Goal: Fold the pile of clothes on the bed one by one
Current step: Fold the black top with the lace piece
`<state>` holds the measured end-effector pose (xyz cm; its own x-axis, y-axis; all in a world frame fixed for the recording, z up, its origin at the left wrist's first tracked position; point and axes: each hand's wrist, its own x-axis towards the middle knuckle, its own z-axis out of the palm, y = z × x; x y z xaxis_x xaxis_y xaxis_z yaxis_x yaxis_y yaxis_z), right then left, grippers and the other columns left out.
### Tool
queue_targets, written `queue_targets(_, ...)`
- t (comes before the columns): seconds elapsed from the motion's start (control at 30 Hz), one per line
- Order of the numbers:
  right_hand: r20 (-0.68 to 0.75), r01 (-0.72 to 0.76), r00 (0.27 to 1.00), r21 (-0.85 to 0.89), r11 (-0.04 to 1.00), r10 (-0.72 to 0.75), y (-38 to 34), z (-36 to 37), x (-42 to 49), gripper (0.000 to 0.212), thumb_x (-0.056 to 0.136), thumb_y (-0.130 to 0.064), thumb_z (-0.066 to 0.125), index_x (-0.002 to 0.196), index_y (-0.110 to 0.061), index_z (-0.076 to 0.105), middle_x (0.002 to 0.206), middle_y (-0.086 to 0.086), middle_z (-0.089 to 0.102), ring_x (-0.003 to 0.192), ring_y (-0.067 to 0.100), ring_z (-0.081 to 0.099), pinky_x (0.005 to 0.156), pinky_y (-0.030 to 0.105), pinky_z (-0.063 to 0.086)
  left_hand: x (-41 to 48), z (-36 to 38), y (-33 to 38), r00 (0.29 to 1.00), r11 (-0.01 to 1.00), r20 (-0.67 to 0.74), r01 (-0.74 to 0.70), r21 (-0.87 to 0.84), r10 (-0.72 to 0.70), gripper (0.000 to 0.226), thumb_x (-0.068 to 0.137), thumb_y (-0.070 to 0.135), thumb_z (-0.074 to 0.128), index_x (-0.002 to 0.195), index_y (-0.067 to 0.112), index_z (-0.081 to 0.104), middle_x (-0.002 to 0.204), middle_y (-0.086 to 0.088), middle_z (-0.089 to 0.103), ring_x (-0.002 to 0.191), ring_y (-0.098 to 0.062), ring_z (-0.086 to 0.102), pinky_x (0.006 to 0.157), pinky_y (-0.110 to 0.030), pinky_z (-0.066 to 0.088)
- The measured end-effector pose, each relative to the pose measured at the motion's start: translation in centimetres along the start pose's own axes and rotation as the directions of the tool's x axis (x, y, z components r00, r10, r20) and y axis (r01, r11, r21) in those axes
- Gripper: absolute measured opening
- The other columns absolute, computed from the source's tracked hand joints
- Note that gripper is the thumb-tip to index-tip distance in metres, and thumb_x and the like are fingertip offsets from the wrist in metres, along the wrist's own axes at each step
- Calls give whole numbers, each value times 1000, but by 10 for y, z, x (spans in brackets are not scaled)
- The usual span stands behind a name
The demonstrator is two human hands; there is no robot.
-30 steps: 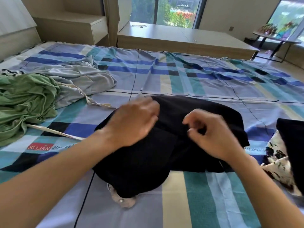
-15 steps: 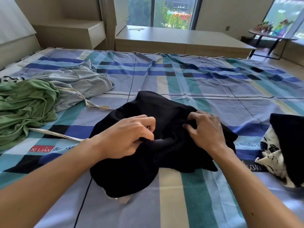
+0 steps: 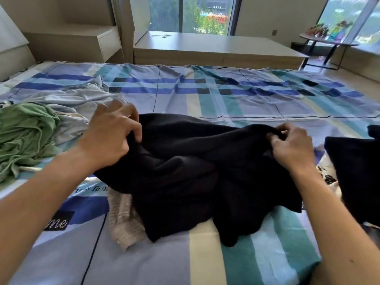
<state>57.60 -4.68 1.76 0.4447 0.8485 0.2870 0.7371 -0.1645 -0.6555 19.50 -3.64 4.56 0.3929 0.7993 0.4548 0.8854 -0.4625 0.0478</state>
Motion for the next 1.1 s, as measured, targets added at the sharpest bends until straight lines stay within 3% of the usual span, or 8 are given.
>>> queue_targets(0.13,-75,463,884,25,886,-461,-30,19,-28,25,79,-10,69,101,-18,59,94,-1,59,86,21,57,81,38,47,-12,18,53,996,982,-22,-91,-165,89,29,73,12,46,79,26,71,94,6,61,97,-24,56,89,-41,42)
queue_targets(0.3,571,615,580,160,772,-580,-46,43,-64,45,77,-15,71,119,-30,62,108,-11,58,99,9,58,91,30,48,-30,56,88,963,992,268,-10,-122,42,58,86,65,54,131,28,49,116,10,52,108,-15,57,90,-32,49)
queue_targets(0.4,533,707,619,-59,704,-577,-37,56,-64,81,77,-17,66,150,-36,36,140,-4,40,128,20,41,107,37,39,-35,63,82,964,966,254,-14,-258,82,55,90,36,66,138,34,39,122,13,52,108,-19,64,83,-39,55)
queue_targets(0.53,392,666,730,-230,709,-559,-39,68,-59,60,81,-15,64,136,-34,53,129,-1,49,122,26,46,96,43,44,-26,42,72,934,908,214,-194,-372,287,48,76,4,56,111,35,63,103,17,52,87,-8,60,72,-36,51)
queue_targets(0.7,159,530,842,-74,845,-515,-42,49,-41,42,77,-8,56,113,-29,60,111,-6,66,106,24,61,82,40,51,-8,8,40,973,823,79,-138,-552,216,42,51,-3,42,77,22,64,95,10,56,89,-14,59,79,-39,45)
queue_targets(0.9,-209,199,969,342,918,-132,-30,-9,1,39,77,1,47,99,-29,59,85,-10,66,93,24,64,85,37,49,7,-40,-25,994,796,-103,-26,-604,-46,37,45,-4,37,58,28,51,92,1,58,90,-23,56,78,-27,38)
queue_targets(1.0,-124,127,987,235,964,-100,-21,-7,0,35,76,-6,49,102,-25,62,93,1,70,96,28,65,85,41,52,9,-39,-35,998,859,57,30,-511,-1,40,47,-3,40,65,26,61,95,11,61,97,-8,56,85,-22,38)
queue_targets(1.1,136,86,987,-31,996,-81,-19,14,-16,55,71,-6,54,124,-25,53,109,9,63,107,35,58,93,44,47,0,-16,-29,970,993,244,30,-115,-1,53,54,-2,47,67,46,64,104,28,61,106,-10,51,97,-39,36)
